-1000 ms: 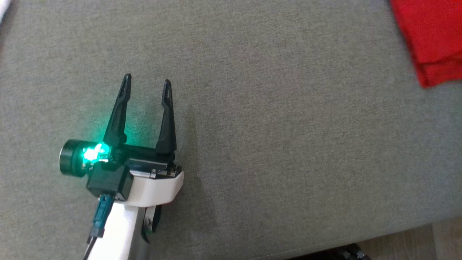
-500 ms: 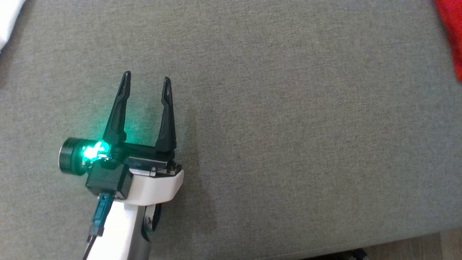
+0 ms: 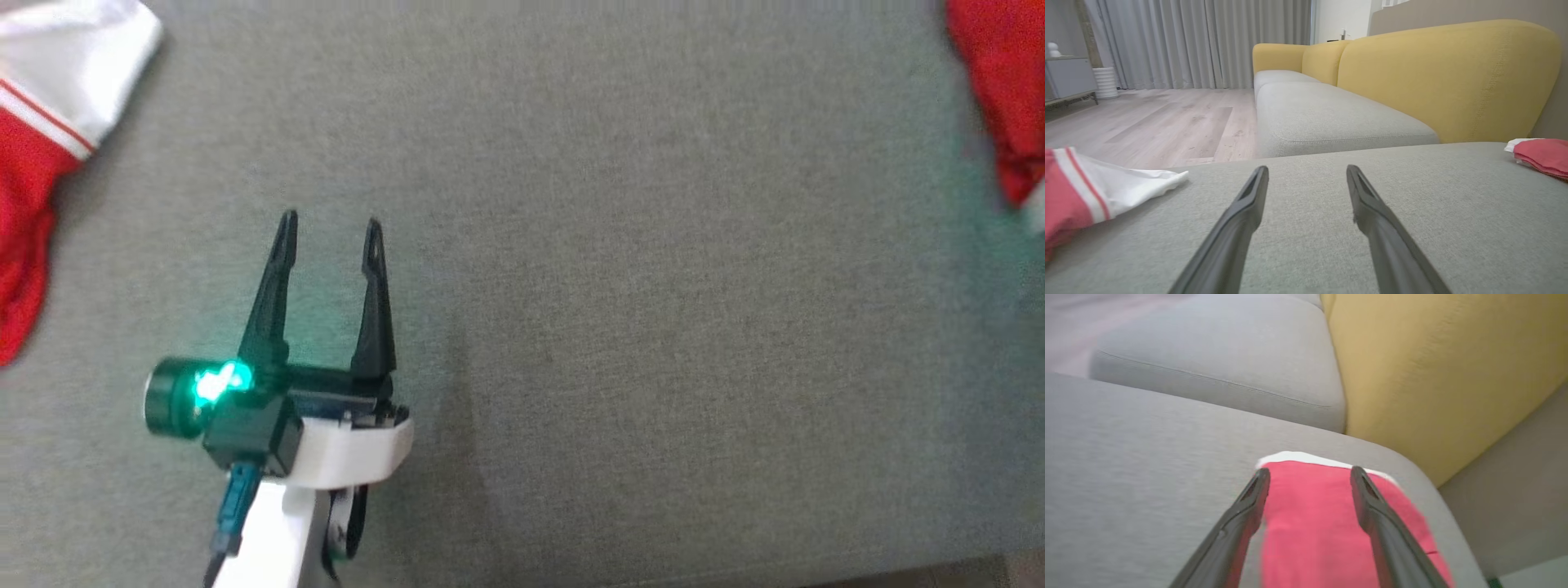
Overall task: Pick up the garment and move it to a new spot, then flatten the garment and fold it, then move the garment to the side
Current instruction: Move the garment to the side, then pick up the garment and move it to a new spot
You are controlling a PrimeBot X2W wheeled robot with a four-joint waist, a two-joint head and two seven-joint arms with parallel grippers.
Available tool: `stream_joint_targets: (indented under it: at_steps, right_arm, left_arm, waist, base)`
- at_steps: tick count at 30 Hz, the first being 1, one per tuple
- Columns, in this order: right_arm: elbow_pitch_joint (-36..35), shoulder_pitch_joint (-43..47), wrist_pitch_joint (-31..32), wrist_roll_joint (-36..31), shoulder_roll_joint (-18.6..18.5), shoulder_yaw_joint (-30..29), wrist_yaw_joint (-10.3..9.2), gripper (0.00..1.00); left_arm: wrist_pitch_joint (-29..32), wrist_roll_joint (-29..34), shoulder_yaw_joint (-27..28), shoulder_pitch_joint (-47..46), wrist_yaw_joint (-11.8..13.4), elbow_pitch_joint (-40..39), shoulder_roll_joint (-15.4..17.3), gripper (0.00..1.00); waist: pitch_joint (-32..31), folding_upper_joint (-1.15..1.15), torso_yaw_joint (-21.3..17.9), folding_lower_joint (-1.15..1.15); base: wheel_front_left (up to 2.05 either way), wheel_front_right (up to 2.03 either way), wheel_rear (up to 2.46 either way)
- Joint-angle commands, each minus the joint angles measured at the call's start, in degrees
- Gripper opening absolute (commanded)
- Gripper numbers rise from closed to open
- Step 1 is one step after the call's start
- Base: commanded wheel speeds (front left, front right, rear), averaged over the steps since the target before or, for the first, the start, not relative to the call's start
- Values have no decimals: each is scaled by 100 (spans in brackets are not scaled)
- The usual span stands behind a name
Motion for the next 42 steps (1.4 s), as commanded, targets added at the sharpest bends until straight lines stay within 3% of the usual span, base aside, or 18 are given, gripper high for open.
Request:
stream_joint_targets:
  at_steps: [1, 9, 14, 18, 25, 42]
  right_arm:
    - [-218, 212, -87, 58, -26, 63, -4, 100]
    - [-350, 1516, -1097, 301, 1249, 644, -4, 100]
    - [-235, 2185, -1462, 173, 1920, 563, -4, 100]
    - [-1266, 2838, -1470, -269, 2216, 187, -4, 100]
    - [-2102, 3923, -1472, -615, 2458, 97, -4, 100]
    - [-2267, 4330, -1472, -736, 2573, 1, -4, 100]
  left_arm:
    - [-24, -34, 198, 94, 41, -139, 6, 100]
    - [-24, -399, 218, 517, 270, 225, 4, 100]
    - [-24, -487, 336, 848, 394, 343, 3, 100]
    - [-24, -361, 413, 1084, 364, 287, 3, 100]
    - [-24, -290, 602, 1739, 349, -16, 3, 100]
    - [-24, -310, 606, 2052, 278, -124, 3, 100]
  waist:
    - [-367, 0, 143, 1]
    - [-1345, 0, 534, 1]
    - [-1867, 0, 685, 1]
    - [-2190, 0, 743, 1]
    - [-2630, 0, 709, 1]
    - [-2789, 0, 818, 1]
  base:
    - [0, 0, 0]
    - [0, 0, 0]
    - [0, 0, 0]
    - [0, 0, 0]
    - [0, 0, 0]
    - [0, 0, 0]
